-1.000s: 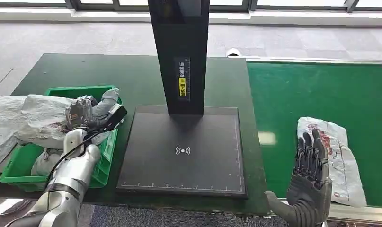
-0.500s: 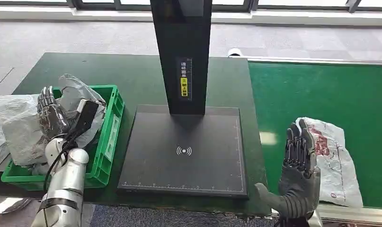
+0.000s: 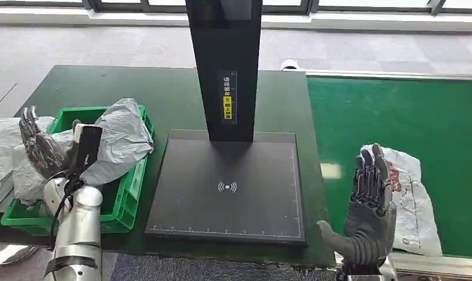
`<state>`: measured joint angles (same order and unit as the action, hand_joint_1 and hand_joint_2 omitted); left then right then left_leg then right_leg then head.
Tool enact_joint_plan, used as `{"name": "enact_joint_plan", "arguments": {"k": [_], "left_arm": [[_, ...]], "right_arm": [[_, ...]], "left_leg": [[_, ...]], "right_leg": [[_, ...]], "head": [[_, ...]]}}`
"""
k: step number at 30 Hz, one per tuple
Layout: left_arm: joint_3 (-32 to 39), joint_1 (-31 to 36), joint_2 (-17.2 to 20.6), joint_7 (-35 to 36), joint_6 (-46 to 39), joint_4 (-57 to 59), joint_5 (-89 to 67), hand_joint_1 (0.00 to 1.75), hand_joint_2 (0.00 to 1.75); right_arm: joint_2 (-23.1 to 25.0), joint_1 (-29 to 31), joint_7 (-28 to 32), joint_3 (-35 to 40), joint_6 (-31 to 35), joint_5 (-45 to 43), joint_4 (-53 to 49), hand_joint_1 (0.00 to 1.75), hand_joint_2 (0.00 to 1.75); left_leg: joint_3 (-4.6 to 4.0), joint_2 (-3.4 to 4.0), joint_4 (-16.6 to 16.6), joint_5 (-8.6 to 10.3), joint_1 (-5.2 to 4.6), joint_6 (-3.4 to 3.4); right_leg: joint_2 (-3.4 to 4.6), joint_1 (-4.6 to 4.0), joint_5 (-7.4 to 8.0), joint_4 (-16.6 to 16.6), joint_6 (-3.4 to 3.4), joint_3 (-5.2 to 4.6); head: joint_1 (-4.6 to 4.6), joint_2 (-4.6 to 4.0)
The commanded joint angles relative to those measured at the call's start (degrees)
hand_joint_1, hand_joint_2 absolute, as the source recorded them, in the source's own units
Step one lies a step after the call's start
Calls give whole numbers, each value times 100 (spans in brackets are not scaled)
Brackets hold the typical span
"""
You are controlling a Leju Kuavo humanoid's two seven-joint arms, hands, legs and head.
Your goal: Moved the parcel from conveyor to table for the left to box.
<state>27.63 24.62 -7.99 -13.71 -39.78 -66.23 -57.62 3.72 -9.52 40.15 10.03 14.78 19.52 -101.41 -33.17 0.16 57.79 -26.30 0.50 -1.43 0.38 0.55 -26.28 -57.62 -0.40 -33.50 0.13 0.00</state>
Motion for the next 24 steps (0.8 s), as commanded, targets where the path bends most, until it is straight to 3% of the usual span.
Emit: {"name": "enact_joint_plan", "arguments": {"k": [1, 4, 7, 9, 12, 15, 18, 23, 24], "left_arm": [[1156, 50, -894, -562, -22, -1271, -578, 0, 0], [1144, 107, -766, -300, -22, -956, -997, 0, 0], [1276, 222, -719, -591, -22, -698, -681, 0, 0], [719, 6, -655, -1027, -22, -740, 597, 0, 0], [-547, -1126, -707, -1449, 109, -2163, 2495, 0, 0], [-1655, -2149, -556, -1615, 1109, -2984, 3630, 0, 0], [-2854, -2766, -140, -2117, 3088, -2955, 4615, 0, 0], [-2922, -2779, -182, -2159, 3079, -2912, 4583, 0, 0], [-3069, -2881, -122, -2303, 3469, -3001, 4583, 0, 0]], "right_arm": [[8, 330, -15, 144, 269, -41, 635, 0, 175], [30, 244, -15, 164, 328, -2, 581, 0, 175], [30, 209, -15, 181, 397, 7, 551, 0, 175], [32, 152, -15, 146, 482, 10, 514, 0, 175], [41, 67, -15, 103, 685, 92, 552, 0, 175], [-72, -190, -15, 71, 907, 62, 438, 0, 175], [-255, -533, -15, -86, 1252, 139, 363, 0, 175], [-283, -531, -15, -110, 1234, 103, 352, 0, 175], [-154, -534, -15, -309, 1246, 305, 485, 0, 175]], "left_leg": [[5, 1, -9, 5, 4, 7], [4, -9, -5, 1, -3, 4], [9, -9, -15, 6, -4, 4], [7, -18, -11, 6, -2, 3], [5, -15, -8, 1, -4, 5], [13, 4, -11, -7, -4, 7], [23, -20, -18, -15, -7, 17], [6, -32, -4, -31, -11, 41], [13, -29, -10, -31, -11, 43]], "right_leg": [[-1, -5, 8, 16, 3, 9], [-7, -2, 0, 9, 6, 9], [-8, -3, 3, 18, 4, 14], [-18, -6, 1, 15, 4, 14], [-15, -3, -3, 14, 6, 11], [3, -4, -3, 20, 8, 13], [-23, -3, -18, 29, 12, 30], [-28, 9, -35, 19, 41, 25], [-25, 10, -33, 28, 41, 33]], "head": [[0, 0], [-2, 0], [0, 0], [0, 0], [0, 0], [0, 0], [-2, 0], [0, 0], [0, 0]]}}
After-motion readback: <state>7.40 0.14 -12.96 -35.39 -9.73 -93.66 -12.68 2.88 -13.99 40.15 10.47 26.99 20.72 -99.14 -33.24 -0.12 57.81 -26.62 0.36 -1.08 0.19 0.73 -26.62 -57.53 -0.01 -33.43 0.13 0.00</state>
